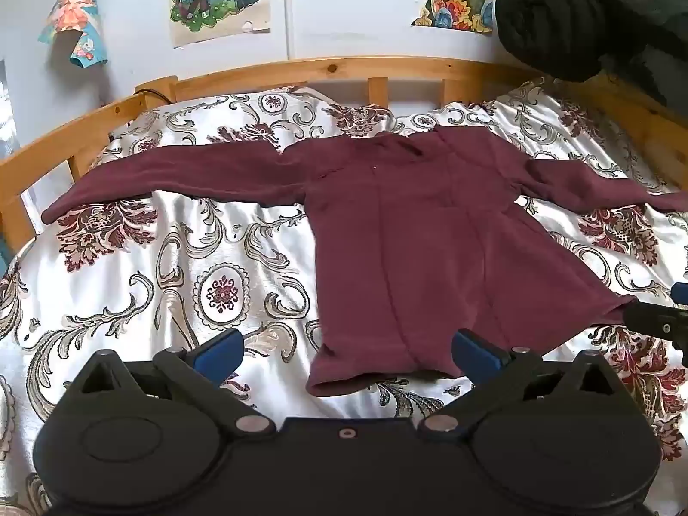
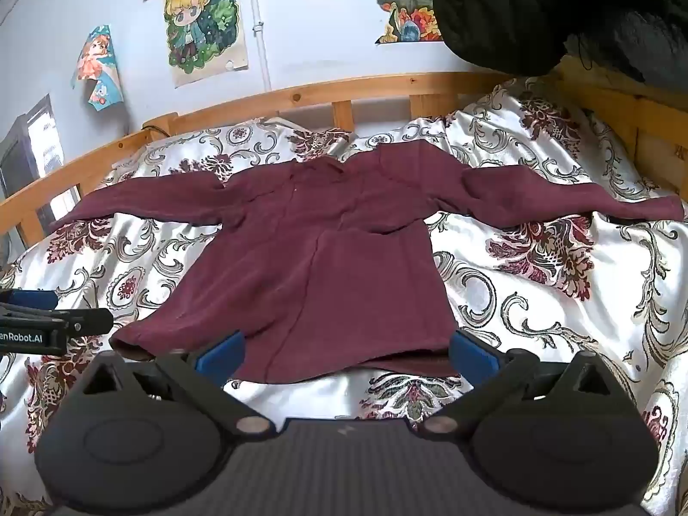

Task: Fold small clothes

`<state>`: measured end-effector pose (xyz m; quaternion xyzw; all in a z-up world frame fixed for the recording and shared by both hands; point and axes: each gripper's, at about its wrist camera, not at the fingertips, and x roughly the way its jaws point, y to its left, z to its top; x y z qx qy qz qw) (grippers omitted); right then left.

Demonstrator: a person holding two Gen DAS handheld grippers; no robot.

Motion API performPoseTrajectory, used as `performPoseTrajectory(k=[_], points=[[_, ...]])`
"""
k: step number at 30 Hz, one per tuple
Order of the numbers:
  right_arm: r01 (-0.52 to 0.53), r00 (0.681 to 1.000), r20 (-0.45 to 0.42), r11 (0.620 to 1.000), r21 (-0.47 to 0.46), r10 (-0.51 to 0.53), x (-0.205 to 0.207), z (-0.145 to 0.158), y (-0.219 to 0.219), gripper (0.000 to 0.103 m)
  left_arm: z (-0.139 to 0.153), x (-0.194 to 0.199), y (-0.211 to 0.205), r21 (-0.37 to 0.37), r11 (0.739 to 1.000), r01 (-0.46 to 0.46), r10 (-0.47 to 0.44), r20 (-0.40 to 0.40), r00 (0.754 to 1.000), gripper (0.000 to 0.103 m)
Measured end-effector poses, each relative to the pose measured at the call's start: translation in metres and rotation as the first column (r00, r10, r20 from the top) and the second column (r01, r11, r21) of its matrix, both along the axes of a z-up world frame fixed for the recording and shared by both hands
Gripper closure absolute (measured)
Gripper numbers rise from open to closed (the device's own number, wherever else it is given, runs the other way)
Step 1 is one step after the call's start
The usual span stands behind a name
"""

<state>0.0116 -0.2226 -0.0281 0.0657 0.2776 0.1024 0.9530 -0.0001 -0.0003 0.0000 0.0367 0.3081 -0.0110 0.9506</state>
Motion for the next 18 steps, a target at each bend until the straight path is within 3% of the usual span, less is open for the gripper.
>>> performPoseTrajectory(k=[18], points=[[0.010, 1.000, -0.001, 1.000, 0.022, -0.010, -0.0010, 0.0000, -0.0023, 0.000, -0.0001, -0.0002, 0.0000, 0.001, 1.000, -0.003, 0.003, 0.001, 1.000, 0.001]])
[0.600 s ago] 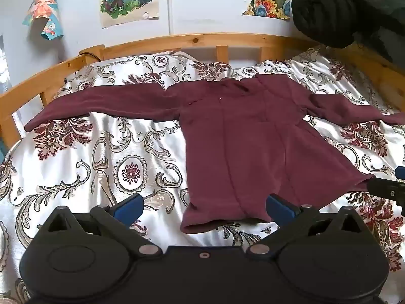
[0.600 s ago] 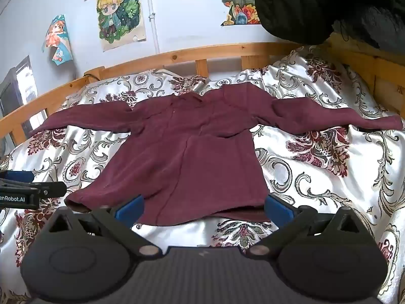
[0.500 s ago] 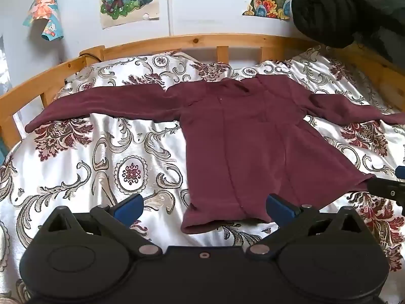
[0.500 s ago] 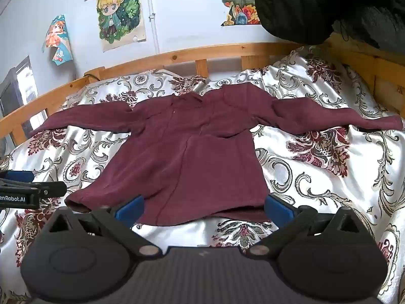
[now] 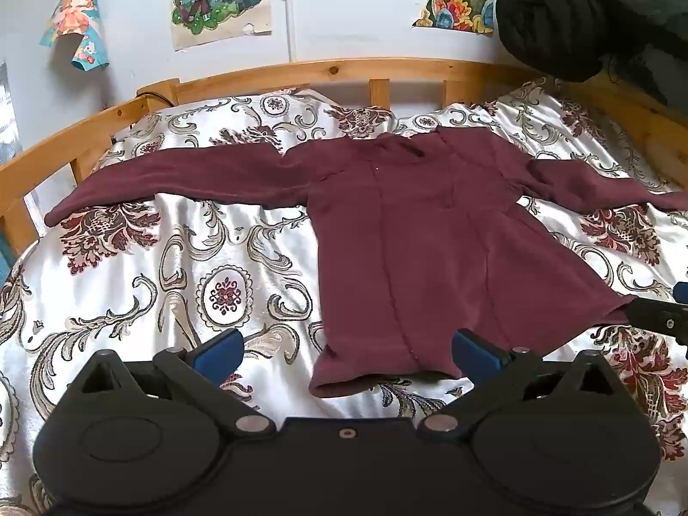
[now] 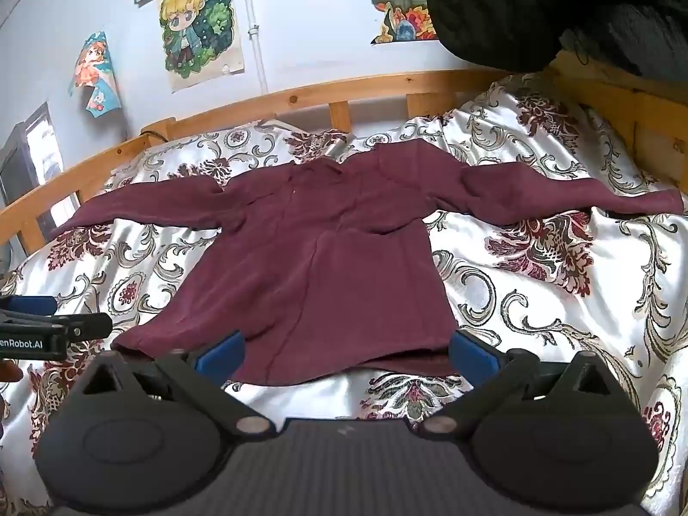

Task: Fold small clothes

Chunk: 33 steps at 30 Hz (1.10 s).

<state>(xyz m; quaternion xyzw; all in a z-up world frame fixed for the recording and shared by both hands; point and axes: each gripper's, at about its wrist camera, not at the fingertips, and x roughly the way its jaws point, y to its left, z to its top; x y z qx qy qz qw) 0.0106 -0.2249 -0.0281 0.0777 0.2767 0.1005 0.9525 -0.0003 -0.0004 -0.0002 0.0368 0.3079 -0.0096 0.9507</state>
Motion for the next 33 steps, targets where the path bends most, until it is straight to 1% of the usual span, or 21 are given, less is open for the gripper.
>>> performPoseTrajectory(k=[10, 15, 33], points=[[0.001, 1.000, -0.003, 1.000, 0.005, -0.001, 0.001, -0.001, 0.000, 0.000, 0.005, 0.002, 0.011, -0.006, 1.000, -0.004, 0.004, -0.003, 1.000, 0.001], [-0.003, 1.000, -0.007, 1.000, 0.010, 0.004, 0.001, -0.001, 0.001, 0.000, 0.001, -0.001, 0.004, 0.008, 1.000, -0.003, 0.003, 0.004, 1.000, 0.001], [-0.005, 1.000, -0.010, 1.000, 0.020, 0.005, 0.001, -0.002, -0.001, 0.000, 0.001, -0.001, 0.005, 0.007, 1.000, -0.002, 0.002, 0.003, 1.000, 0.001]])
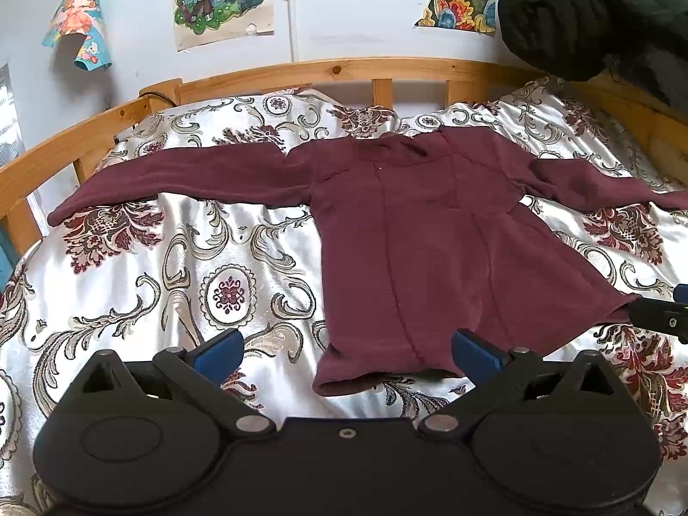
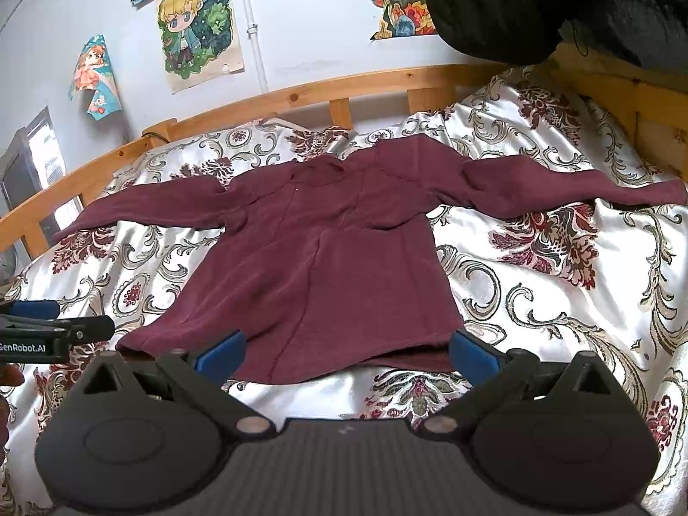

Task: Fold small clothes

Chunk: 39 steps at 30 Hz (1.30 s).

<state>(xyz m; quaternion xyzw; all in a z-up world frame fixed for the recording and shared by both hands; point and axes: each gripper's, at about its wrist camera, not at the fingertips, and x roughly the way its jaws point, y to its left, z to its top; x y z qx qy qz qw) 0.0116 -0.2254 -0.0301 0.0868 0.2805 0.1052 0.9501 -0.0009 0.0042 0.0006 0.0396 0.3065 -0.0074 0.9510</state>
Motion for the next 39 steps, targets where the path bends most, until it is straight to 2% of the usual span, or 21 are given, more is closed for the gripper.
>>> performPoseTrajectory(k=[39], points=[[0.003, 1.000, -0.003, 1.000, 0.009, -0.003, 0.0002, -0.0005, -0.0008, 0.000, 0.0006, -0.0021, 0.0025, 0.001, 1.000, -0.002, 0.002, -0.001, 1.000, 0.001]])
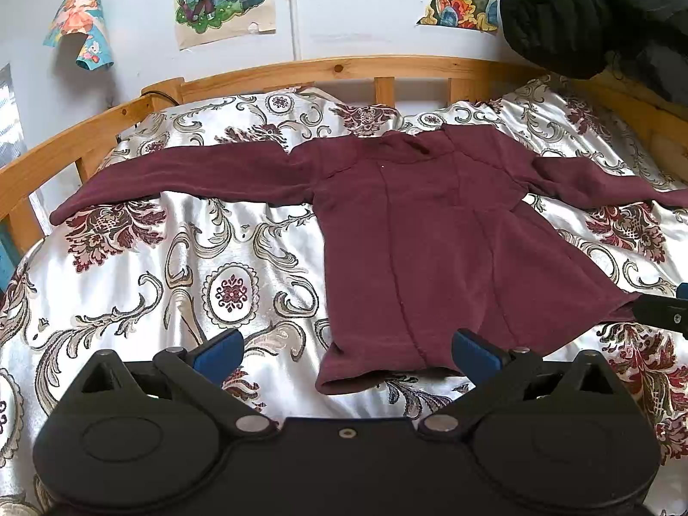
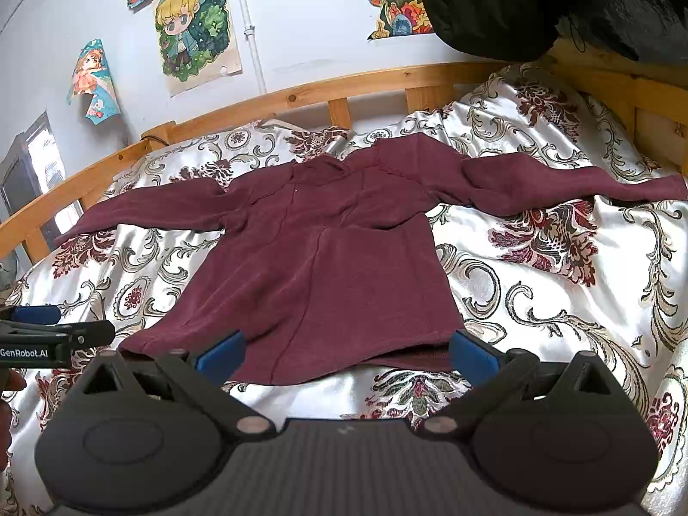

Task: Fold small clothes

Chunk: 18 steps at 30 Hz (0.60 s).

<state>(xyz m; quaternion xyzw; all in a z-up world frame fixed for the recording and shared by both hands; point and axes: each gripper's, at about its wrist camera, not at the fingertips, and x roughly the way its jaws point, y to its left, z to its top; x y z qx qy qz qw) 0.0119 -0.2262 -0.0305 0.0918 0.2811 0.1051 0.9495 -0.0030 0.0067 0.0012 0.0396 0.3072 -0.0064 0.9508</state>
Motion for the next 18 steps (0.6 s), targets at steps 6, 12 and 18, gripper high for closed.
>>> performPoseTrajectory(k=[6, 12, 18], points=[[0.001, 1.000, -0.004, 1.000, -0.001, -0.001, 0.000, 0.000, 0.000, 0.000, 0.000, 0.000, 0.000, 0.000, 1.000, -0.001, 0.001, -0.003, 1.000, 0.001], [0.012, 0.999, -0.045, 1.000, -0.003, -0.012, 0.005, -0.002, -0.002, 0.000, -0.008, 0.008, 0.004, -0.013, 1.000, 0.004, -0.005, -0.048, 0.999, 0.001], [0.053, 0.996, -0.072, 0.998, -0.041, -0.056, 0.007, 0.003, -0.006, 0.000, -0.003, 0.028, 0.001, -0.011, 1.000, 0.019, -0.020, -0.092, 0.996, 0.001]])
